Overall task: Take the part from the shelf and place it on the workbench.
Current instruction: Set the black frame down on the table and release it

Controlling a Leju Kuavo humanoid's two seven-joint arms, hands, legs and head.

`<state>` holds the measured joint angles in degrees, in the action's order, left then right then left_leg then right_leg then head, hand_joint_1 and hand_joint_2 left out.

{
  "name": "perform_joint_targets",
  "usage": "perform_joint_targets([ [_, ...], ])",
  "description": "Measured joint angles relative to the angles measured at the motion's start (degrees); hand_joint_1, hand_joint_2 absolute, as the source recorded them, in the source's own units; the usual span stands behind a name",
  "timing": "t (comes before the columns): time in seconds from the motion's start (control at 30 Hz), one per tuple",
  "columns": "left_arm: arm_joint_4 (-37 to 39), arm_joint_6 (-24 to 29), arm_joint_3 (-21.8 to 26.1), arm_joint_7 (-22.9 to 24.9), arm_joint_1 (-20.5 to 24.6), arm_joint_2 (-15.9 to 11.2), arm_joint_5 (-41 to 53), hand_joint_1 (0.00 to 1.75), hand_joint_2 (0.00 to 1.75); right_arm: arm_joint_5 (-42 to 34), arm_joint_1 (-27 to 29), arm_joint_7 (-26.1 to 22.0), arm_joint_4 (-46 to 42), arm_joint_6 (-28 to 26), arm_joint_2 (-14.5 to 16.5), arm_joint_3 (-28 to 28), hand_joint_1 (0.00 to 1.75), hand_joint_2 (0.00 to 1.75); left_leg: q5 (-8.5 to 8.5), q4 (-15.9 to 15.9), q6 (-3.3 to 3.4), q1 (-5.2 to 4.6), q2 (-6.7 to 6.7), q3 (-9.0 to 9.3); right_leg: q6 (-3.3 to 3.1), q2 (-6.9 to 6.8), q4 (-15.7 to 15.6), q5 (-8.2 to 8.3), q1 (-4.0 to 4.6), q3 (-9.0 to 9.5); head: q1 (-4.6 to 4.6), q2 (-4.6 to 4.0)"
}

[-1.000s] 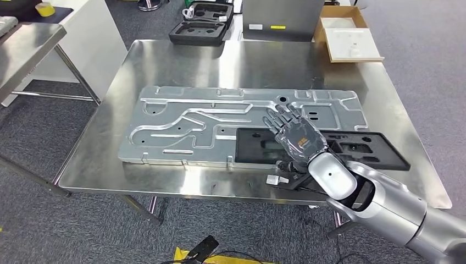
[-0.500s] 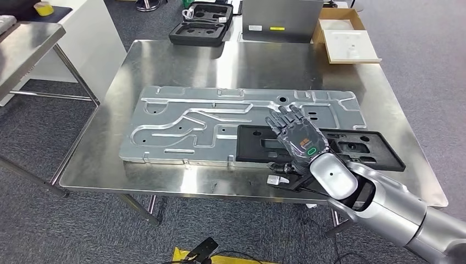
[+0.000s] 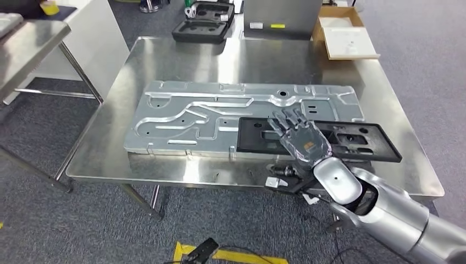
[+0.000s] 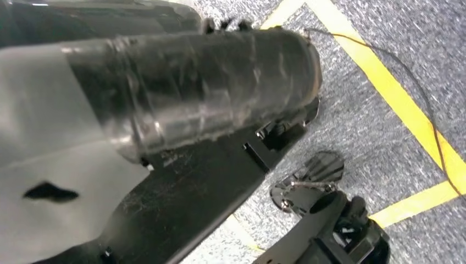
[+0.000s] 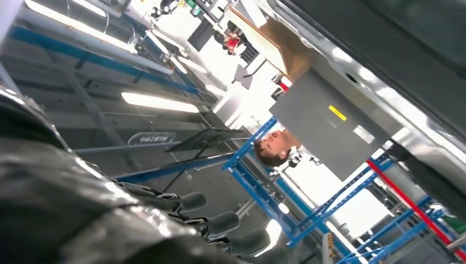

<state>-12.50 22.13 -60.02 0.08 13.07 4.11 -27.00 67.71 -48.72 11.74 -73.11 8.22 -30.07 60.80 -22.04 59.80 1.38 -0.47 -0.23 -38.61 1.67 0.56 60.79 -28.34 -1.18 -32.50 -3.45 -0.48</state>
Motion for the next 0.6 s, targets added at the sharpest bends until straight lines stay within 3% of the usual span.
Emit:
perform_joint_targets([
  [0.07, 0.0, -0.01, 0.0, 0.02, -0.06, -0.02, -0.01, 0.0, 0.0, -0.03, 0.2, -0.07, -0.16, -0.04, -0.04, -0.05, 0.0, 0.0, -0.21, 0.38, -0.67, 0.17, -0.06, -0.69, -0.93, -0.06, -0.22, 0.77, -0.09, -0.78, -0.02, 0.0],
  [0.1, 0.0, -0.03, 0.0, 0.02, -0.1, -0.03, 0.0, 0.0, 0.0, -0.04, 0.26, -0.11, -0.28, -0.05, -0.04, -0.07, 0.0, 0.0, -1.58, 1.47, -1.02, 0.29, -0.05, -1.34, -1.37, -0.13, -0.32, 1.31, -0.14, -1.29, -0.06, 0.0],
  [0.2, 0.0, -0.16, 0.0, 0.01, -0.12, -0.03, -0.01, 0.0, 0.0, -0.09, 0.43, -0.14, -0.7, -0.06, -0.08, -0.11, 0.0, 0.0, -9.04, 10.5, -1.7, 0.53, -0.02, -4.18, -2.11, -0.25, -0.39, 2.91, -0.12, -3.14, -0.26, 0.0],
  [0.23, 0.0, -0.23, 0.0, 0.01, -0.12, -0.03, -0.01, 0.0, 0.0, -0.14, 0.62, -0.14, -0.76, -0.05, -0.14, -0.12, 0.0, 0.0, -10.64, 13.71, -1.74, 0.56, -0.02, -4.7, -2.15, -0.26, -0.35, 3.42, -0.03, -3.83, -0.27, 0.01],
  [0.27, 0.0, -0.29, 0.0, 0.01, -0.12, -0.03, -0.02, 0.0, 0.0, -0.2, 0.89, -0.14, -0.82, -0.05, -0.21, -0.12, 0.0, 0.0, -11.07, 15.48, -1.68, 0.56, -0.02, -4.44, -2.16, -0.28, -0.3, 3.95, 0.05, -4.57, -0.26, 0.0],
  [0.3, 0.0, -0.34, 0.0, -0.01, -0.12, -0.03, -0.02, 0.0, 0.0, -0.25, 1.19, -0.14, -0.91, -0.05, -0.32, -0.12, 0.0, 0.0, -10.43, 15.35, -1.54, 0.52, -0.03, -3.21, -2.14, -0.28, -0.23, 4.47, 0.11, -5.31, -0.26, 0.01],
  [0.33, 0.0, -0.38, 0.0, -0.03, -0.11, -0.03, -0.04, 0.0, 0.0, -0.29, 1.44, -0.12, -1.05, -0.05, -0.46, -0.13, 0.0, 0.0, -9.08, 13.08, -1.32, 0.48, -0.03, -0.86, -2.08, -0.25, -0.16, 4.97, 0.13, -6.0, -0.26, 0.01],
  [0.4, 0.0, -0.39, 0.0, -0.1, 0.06, -0.05, -0.13, 0.0, 0.0, -0.39, 1.74, 0.01, -1.58, -0.12, -0.77, -0.19, 0.0, 0.0, -7.93, 5.04, -0.77, 0.22, -0.08, 5.23, -1.75, -0.2, -0.11, 5.95, 0.12, -6.96, -0.26, 0.01],
  [0.43, 0.0, -0.38, 0.0, -0.16, 0.16, -0.06, -0.18, 0.0, 0.0, -0.47, 1.88, 0.13, -1.84, -0.22, -1.0, -0.32, 0.0, 0.0, -7.93, 1.84, -0.5, 0.04, -0.1, 7.42, -1.46, -0.2, -0.27, 6.43, 0.08, -7.09, -0.25, 0.01],
  [0.47, 0.0, -0.36, 0.0, -0.25, 0.25, -0.07, -0.25, 0.0, 0.0, -0.67, 2.14, 0.48, -2.06, -0.57, -1.19, -0.54, 0.0, 0.0, -8.26, -0.21, -0.25, -0.21, -0.14, 8.57, -1.11, -0.24, -0.53, 6.89, 0.03, -7.04, -0.31, 0.01],
  [0.53, 0.0, -0.31, 0.0, -0.48, 0.23, -0.07, -0.39, 0.0, 0.0, -1.9, 3.38, 2.25, -2.43, -3.19, -1.79, -1.41, 0.0, 0.0, -7.49, -1.12, 0.29, -0.48, -0.16, 8.63, -0.32, -0.34, -1.37, 7.9, 0.03, -6.66, -0.5, 0.02],
  [0.6, 0.0, -0.21, 0.0, -0.65, 0.1, 0.02, -0.6, 0.0, 0.0, -4.7, 6.16, 5.35, -2.82, -9.88, -2.87, -3.88, 0.0, 0.0, -5.92, -2.16, 0.94, -0.19, -0.1, 8.44, 0.28, -0.3, -1.14, 7.1, 0.05, -6.86, -0.58, 0.01],
])
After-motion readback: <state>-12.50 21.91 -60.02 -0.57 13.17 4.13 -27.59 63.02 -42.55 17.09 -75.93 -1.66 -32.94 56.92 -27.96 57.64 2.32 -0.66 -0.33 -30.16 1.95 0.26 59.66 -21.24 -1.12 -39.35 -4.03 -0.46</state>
